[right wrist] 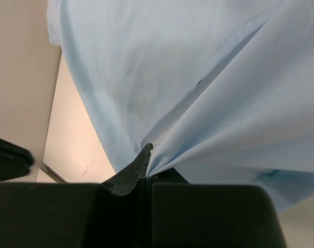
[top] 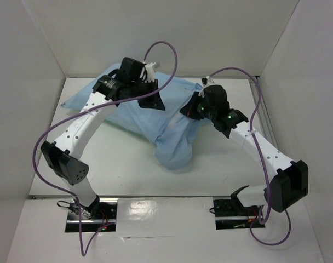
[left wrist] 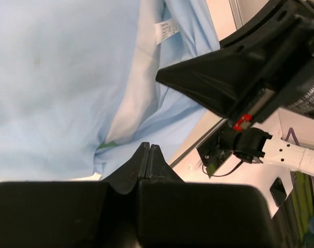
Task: Put the pillow into the pillowcase
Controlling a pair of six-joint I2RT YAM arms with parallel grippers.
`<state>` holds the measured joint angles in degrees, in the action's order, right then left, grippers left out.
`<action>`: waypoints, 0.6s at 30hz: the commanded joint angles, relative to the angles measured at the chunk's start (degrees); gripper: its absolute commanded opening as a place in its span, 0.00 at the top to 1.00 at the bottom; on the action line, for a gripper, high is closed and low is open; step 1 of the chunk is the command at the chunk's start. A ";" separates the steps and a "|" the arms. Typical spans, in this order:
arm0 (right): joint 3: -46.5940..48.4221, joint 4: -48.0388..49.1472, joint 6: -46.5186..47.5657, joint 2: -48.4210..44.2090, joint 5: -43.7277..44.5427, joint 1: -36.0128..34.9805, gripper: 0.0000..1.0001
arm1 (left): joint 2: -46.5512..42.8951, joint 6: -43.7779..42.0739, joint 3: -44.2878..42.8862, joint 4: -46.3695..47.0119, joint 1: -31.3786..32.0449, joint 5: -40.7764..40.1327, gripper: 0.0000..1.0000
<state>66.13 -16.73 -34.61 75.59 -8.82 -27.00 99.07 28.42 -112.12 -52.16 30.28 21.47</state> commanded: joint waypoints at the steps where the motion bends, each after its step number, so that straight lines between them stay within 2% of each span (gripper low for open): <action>1: 4.09 4.15 0.86 1.83 -0.85 0.02 1.00 | -5.72 -0.83 1.46 2.15 -3.99 -1.08 1.00; 2: 5.23 4.77 0.86 2.97 -0.33 0.02 0.98 | -7.03 -0.83 2.94 2.85 -5.31 -1.61 0.96; 3: 10.55 3.65 1.99 6.90 -0.32 0.02 0.89 | -7.57 -0.83 3.91 2.85 -7.76 -1.61 0.90; 5: 21.00 -3.53 7.67 14.10 -0.32 0.02 0.54 | -8.10 -0.12 6.89 4.08 -10.49 -1.00 0.73; 6: 35.33 -16.27 9.80 23.45 2.03 0.02 0.30 | -8.80 0.48 8.04 4.09 -13.38 -0.47 0.51; 7: 42.43 -22.93 11.39 27.90 4.40 0.02 0.26 | -9.76 0.49 9.27 5.22 -14.80 0.14 0.39; 9: 53.87 -33.48 14.21 34.68 12.11 -0.76 0.22 | -11.52 1.19 12.87 6.10 -18.83 0.85 0.25; 10: 53.93 -34.50 14.74 34.71 14.07 -0.77 0.21 | -12.22 1.19 14.02 6.63 -20.07 1.55 0.25; 11: 52.71 -34.51 14.75 33.41 15.40 -0.77 0.21 | -12.84 1.19 15.94 7.50 -21.48 1.55 0.25; 14: 40.95 -29.69 13.96 23.58 13.57 1.59 0.13 | -14.68 1.72 19.03 8.91 -26.05 2.95 0.25; 15: 35.18 -27.59 13.96 18.07 12.61 2.21 0.13 | -14.69 1.72 19.56 9.44 -27.63 2.96 0.25; 18: 26.20 -25.73 11.94 8.39 9.70 4.06 0.15 | -15.92 2.95 21.67 10.23 -30.18 3.57 0.28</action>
<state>97.14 -43.16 -22.39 96.88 1.39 -25.04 87.35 30.24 -91.24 -45.63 1.89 22.50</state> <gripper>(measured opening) 0.858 0.723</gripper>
